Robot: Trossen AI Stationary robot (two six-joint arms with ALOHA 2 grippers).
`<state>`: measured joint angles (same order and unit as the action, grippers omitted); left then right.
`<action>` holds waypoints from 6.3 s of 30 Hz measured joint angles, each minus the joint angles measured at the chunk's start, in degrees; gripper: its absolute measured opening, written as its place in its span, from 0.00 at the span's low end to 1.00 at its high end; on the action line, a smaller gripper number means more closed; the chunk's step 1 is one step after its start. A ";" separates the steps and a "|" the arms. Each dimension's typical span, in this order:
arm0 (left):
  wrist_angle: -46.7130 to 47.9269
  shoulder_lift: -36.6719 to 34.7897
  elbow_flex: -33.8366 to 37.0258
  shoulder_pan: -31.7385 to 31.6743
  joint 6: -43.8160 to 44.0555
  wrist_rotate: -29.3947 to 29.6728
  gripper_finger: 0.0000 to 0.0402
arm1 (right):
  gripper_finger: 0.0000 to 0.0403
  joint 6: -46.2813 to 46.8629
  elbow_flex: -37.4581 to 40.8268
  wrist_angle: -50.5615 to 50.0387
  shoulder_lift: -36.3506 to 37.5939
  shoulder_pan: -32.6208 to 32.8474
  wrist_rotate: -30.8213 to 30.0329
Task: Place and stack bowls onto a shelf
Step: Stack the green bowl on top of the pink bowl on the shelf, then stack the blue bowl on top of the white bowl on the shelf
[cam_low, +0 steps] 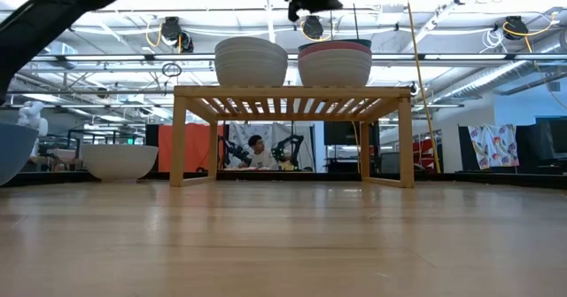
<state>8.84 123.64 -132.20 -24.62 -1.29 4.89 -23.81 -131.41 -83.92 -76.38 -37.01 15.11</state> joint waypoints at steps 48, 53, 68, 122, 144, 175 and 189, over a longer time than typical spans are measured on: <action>13.82 4.70 0.52 -0.37 -2.93 10.13 0.01 | 0.00 -1.31 0.00 -0.26 3.26 0.00 0.00; 14.06 4.70 0.52 -0.37 -2.66 10.11 0.01 | 0.00 -1.33 0.00 -0.26 3.26 0.00 0.01; 15.91 4.68 0.52 -0.31 -2.50 9.98 0.01 | 0.00 -1.34 0.00 -0.36 3.26 0.00 0.02; 81.32 -39.43 4.58 12.96 17.07 -8.20 0.25 | 0.00 -0.66 -0.04 3.98 3.30 -0.02 0.02; 81.13 -59.45 38.18 39.07 48.54 -7.00 0.25 | 0.00 -0.66 -0.02 3.96 3.32 -0.01 0.02; 60.96 -49.22 74.20 54.75 96.78 -5.80 0.25 | 0.00 -0.86 0.00 5.11 3.30 0.00 0.02; 61.48 -43.59 74.25 54.75 98.52 -3.29 0.25 | 0.00 -0.88 0.00 5.25 3.30 -0.02 0.02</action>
<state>70.32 80.04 -57.95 30.13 97.23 1.61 -24.69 -131.41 -78.67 -73.08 -37.04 15.14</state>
